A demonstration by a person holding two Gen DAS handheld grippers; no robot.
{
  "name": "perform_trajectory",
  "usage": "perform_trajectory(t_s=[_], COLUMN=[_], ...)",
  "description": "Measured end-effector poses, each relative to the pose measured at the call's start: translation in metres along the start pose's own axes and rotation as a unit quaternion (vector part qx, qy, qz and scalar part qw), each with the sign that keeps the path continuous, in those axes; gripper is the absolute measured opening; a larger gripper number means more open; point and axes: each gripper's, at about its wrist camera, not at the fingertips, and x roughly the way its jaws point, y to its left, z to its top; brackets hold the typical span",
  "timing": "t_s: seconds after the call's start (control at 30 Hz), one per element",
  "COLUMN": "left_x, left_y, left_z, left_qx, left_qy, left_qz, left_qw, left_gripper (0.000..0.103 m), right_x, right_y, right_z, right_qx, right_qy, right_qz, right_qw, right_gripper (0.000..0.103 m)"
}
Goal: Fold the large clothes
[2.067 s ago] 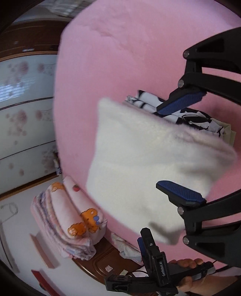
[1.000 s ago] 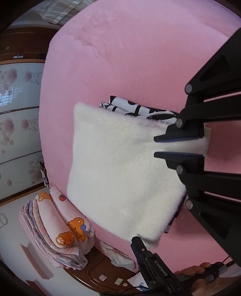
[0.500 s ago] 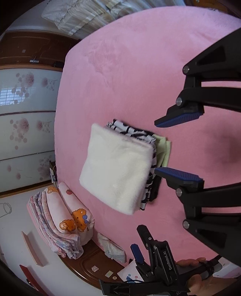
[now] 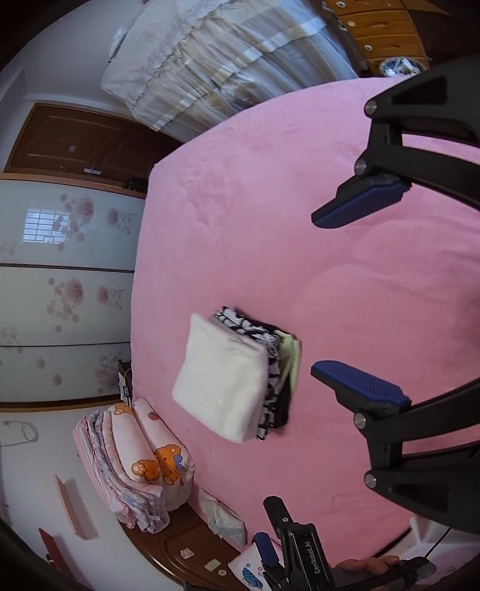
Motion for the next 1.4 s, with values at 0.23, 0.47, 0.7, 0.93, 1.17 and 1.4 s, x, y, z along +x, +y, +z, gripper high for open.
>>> perform_trajectory(t_s=[0.23, 0.47, 0.7, 0.93, 1.17, 1.4], left_x=[-0.05, -0.054, -0.044, -0.04, -0.04, -0.036], left_y=[-0.05, -0.096, -0.114, -0.119, -0.121, -0.117], left_z=[-0.086, -0.172, -0.223, -0.234, -0.234, -0.233], left_qx=[0.006, -0.005, -0.02, -0.022, -0.014, -0.015], left_qy=[-0.041, -0.034, -0.005, 0.008, 0.003, 0.008], left_qz=[-0.046, -0.05, -0.043, -0.035, -0.027, -0.028], left_qw=[0.9981, 0.9981, 0.9989, 0.9991, 0.9995, 0.9995], left_gripper=[0.103, 0.103, 0.103, 0.103, 0.103, 0.103], right_x=[-0.029, -0.034, -0.03, -0.029, -0.029, -0.029], right_y=[0.002, -0.019, -0.03, -0.028, -0.026, -0.023], right_z=[-0.096, -0.181, -0.225, -0.238, -0.243, -0.245], right_qx=[-0.028, 0.053, 0.092, 0.092, 0.09, 0.093], right_qy=[-0.028, -0.02, -0.004, -0.005, -0.012, -0.011], right_qz=[-0.057, -0.06, -0.034, -0.027, -0.032, -0.037], right_qw=[0.998, 0.997, 0.995, 0.995, 0.995, 0.995], right_gripper=[0.074, 0.075, 0.076, 0.076, 0.076, 0.076])
